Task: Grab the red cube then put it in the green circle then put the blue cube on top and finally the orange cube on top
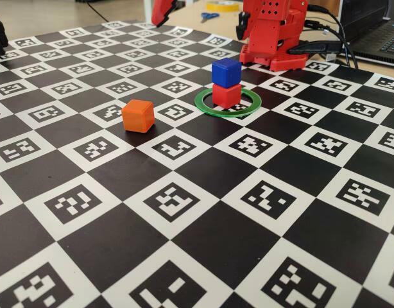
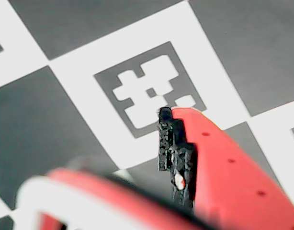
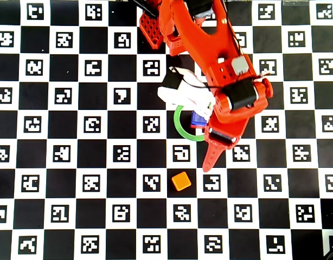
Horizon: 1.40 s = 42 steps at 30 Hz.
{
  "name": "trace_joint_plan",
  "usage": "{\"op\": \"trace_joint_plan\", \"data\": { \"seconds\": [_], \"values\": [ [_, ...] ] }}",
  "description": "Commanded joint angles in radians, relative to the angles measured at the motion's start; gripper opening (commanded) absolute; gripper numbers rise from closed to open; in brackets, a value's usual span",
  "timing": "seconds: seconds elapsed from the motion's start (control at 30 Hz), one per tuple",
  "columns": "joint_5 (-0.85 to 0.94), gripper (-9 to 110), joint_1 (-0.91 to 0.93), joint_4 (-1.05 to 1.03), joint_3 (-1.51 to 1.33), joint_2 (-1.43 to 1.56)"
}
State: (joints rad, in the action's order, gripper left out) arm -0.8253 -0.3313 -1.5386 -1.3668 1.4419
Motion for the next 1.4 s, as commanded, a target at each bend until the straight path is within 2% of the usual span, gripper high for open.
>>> {"op": "trace_joint_plan", "data": {
  "seconds": [0.0,0.8,1.37],
  "values": [
    [-0.046,58,0.012,0.018,0.112,-0.008],
    [-0.253,55,0.144,0.149,0.241,-0.222],
    [-0.229,54,0.244,0.213,0.282,-0.364]
  ]
}}
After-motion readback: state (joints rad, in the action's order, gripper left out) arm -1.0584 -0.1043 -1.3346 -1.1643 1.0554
